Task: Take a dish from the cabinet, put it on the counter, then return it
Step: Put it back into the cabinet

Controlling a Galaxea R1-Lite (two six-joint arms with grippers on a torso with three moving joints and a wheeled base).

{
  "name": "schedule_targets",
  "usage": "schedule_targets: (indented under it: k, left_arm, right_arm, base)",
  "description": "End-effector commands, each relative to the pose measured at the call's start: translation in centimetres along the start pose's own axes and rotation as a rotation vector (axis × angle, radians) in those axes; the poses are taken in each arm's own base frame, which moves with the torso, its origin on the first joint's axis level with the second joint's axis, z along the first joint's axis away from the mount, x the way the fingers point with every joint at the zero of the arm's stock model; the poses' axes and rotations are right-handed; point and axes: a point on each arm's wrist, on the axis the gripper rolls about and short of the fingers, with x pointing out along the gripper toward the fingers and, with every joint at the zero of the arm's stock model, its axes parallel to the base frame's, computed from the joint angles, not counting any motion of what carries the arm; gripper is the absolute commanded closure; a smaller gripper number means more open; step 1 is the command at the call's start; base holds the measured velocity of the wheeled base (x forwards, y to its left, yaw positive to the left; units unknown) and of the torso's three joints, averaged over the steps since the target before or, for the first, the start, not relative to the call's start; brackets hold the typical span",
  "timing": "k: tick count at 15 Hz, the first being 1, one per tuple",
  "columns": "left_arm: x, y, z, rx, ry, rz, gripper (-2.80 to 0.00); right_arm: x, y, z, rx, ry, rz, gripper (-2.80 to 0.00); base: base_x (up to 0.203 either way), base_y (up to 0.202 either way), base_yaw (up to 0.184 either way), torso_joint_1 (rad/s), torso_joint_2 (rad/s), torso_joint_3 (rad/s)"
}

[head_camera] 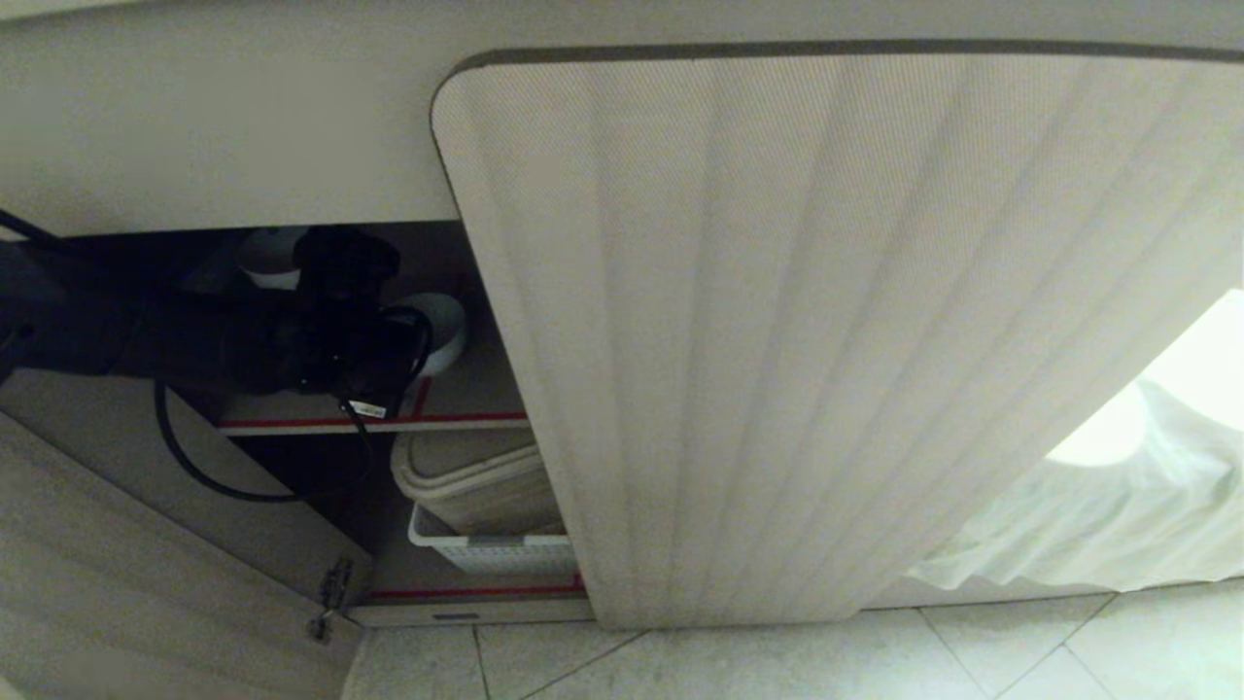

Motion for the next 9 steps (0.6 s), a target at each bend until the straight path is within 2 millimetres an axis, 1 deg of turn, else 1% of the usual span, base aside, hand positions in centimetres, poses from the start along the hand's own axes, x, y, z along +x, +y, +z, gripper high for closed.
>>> schedule_targets:
  k: [1, 9]
  left_arm:
    - [0.13, 0.09, -0.39, 0.0, -0.002, 0.006, -2.8]
    - [-0.47, 0.26, -0.7, 0.072, -0.038, -0.01, -2.8]
  right_arm:
    - [0.0, 0.0, 0.0, 0.002, 0.0, 0.0, 0.0]
    - [0.0, 0.0, 0.0, 0.0, 0.0, 0.001, 0.0]
  base:
    - [0.0, 0.0, 0.0, 0.0, 0.0, 0.0]
    - [0.0, 0.0, 0.0, 0.0, 0.0, 0.0]
